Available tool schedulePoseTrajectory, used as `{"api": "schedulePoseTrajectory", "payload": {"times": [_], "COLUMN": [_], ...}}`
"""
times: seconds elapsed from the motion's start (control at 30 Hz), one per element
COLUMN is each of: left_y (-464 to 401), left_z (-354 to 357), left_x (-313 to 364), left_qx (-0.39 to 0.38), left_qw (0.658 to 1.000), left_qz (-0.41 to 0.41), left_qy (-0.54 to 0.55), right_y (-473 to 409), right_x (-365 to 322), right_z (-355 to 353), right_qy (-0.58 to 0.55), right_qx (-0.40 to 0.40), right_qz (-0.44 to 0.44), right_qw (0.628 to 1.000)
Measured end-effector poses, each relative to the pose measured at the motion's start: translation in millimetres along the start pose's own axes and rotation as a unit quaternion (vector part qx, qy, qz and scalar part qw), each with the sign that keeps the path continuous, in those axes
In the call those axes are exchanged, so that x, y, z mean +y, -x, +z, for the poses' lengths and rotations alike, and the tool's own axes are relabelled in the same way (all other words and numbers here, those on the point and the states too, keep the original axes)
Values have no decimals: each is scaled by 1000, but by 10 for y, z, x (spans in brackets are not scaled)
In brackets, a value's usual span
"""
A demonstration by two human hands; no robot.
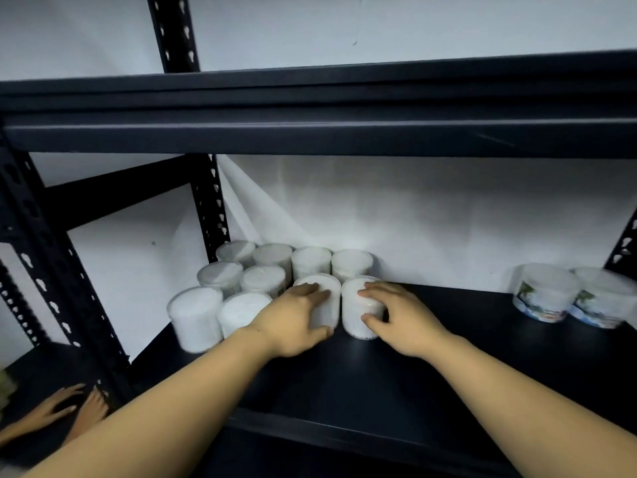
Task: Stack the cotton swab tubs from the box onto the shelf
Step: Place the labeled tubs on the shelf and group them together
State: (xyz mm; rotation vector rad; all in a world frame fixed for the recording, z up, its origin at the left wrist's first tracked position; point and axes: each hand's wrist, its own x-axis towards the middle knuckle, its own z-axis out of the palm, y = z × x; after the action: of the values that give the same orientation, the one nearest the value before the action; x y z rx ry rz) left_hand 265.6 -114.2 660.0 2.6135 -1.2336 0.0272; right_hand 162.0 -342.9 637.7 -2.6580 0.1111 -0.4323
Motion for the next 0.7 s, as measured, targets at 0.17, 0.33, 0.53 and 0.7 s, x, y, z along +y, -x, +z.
{"api": "schedulePoseTrajectory", "payload": {"times": [0.17, 0.33, 0.53, 0.7], "left_y": [142, 336, 633, 721], "left_z": [137, 281, 417, 494], "left_x": [168, 395, 602, 687], "left_qx": [40, 70, 104, 130], "left_qw": [998, 990, 976, 969], "left_qz": [50, 94, 134, 147], "left_qy": [29, 82, 137, 152], "right_y": [388, 879, 1434, 1592], "right_x": [97, 115, -6, -94], "right_z": [-77, -183, -238, -207], "right_qy": [-20, -51, -71, -77], "right_qx": [36, 72, 110, 147], "right_qz": [6, 20, 27, 26], "right_qw": [999, 996, 991, 986]}}
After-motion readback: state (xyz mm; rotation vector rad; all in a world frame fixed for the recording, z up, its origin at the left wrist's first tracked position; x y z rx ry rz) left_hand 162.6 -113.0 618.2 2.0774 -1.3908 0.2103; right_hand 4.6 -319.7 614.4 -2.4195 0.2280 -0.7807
